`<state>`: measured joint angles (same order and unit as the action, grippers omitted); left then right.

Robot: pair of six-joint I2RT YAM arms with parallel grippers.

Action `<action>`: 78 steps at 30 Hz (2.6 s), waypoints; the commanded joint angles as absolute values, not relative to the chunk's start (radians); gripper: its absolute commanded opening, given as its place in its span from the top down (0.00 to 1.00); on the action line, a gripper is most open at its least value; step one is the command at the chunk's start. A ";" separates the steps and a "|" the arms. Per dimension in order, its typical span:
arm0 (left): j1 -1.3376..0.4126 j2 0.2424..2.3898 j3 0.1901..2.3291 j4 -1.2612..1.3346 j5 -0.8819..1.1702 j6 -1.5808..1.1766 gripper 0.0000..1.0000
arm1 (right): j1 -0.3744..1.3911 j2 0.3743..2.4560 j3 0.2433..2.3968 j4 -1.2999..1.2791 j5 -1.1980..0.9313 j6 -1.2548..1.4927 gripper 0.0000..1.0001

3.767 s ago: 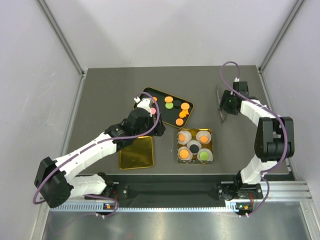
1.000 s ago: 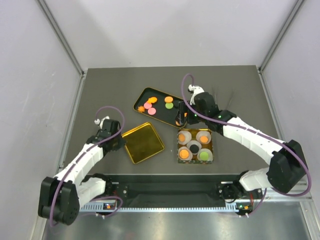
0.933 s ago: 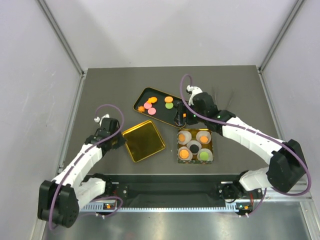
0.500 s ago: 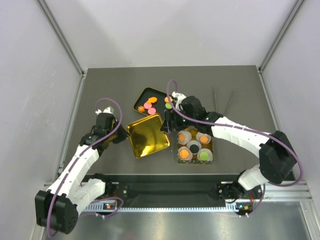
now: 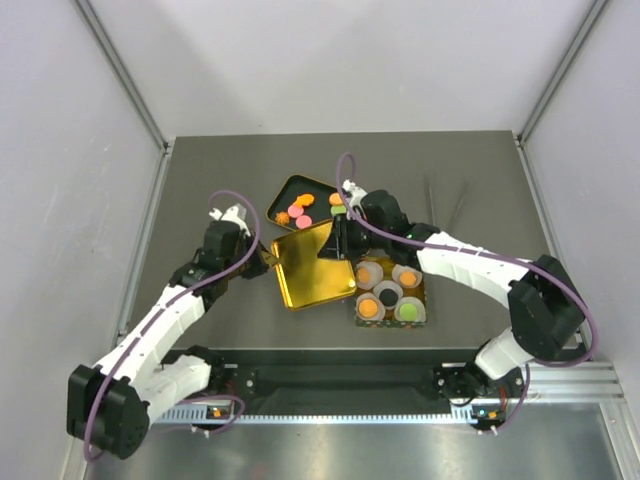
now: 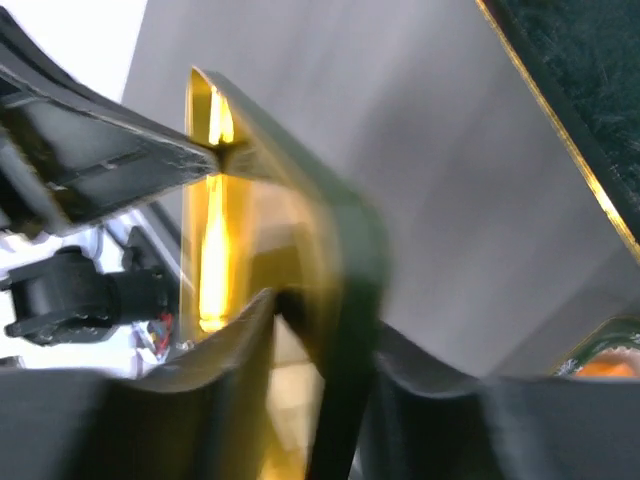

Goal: Pack the cookies

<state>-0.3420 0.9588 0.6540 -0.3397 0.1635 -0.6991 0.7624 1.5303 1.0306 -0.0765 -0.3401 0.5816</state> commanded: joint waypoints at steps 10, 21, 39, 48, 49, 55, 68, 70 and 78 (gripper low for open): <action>-0.592 0.973 0.867 -0.206 -0.086 -0.505 0.22 | 0.648 1.425 1.085 -0.057 -0.420 0.690 1.00; -1.125 1.066 0.959 -0.146 -0.568 -0.124 0.14 | 0.496 1.465 1.196 -0.164 -0.578 0.687 0.99; -1.434 1.308 0.615 0.888 -0.884 0.883 0.13 | 0.448 1.370 1.229 -0.279 -0.600 0.675 0.97; -1.433 1.403 0.600 1.162 -0.956 1.113 0.14 | 0.448 1.330 1.220 -0.298 -0.592 0.681 0.95; -1.433 1.414 0.601 1.186 -0.951 1.138 0.15 | 0.448 1.328 1.220 -0.298 -0.592 0.680 0.95; -1.428 1.577 0.641 1.452 -0.939 1.429 0.21 | 0.451 1.324 1.207 -0.298 -0.595 0.683 0.95; -1.396 1.672 0.716 1.697 -0.939 1.572 0.53 | 0.446 1.302 1.180 -0.304 -0.606 0.666 0.94; -1.390 1.660 0.709 1.697 -0.925 1.563 0.52 | 0.448 1.299 1.178 -0.304 -0.611 0.663 0.94; -1.348 1.641 0.732 1.697 -0.942 1.522 0.60 | 0.448 1.295 1.170 -0.302 -0.612 0.660 0.93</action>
